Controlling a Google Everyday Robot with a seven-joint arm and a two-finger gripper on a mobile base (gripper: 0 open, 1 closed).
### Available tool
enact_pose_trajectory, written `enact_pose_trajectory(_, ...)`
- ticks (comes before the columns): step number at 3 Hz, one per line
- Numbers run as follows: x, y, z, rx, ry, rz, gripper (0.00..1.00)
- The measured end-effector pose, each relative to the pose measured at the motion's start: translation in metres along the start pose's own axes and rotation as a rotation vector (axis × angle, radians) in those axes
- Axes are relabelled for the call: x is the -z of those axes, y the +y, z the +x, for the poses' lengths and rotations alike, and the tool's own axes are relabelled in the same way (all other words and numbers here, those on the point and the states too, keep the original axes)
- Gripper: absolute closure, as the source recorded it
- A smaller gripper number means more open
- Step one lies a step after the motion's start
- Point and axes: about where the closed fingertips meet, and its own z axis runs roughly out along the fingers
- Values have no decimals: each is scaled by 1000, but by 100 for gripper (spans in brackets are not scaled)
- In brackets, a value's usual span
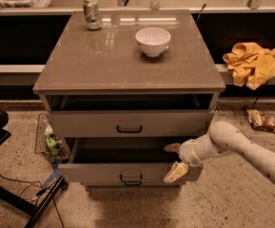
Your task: Open middle drawer
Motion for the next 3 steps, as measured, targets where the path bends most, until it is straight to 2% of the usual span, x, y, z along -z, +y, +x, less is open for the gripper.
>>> enact_pose_trajectory(1,-11,-7,11,47,-36,-20,1)
enact_pose_trajectory(3,-14,-8,12,62,-41,-23,0)
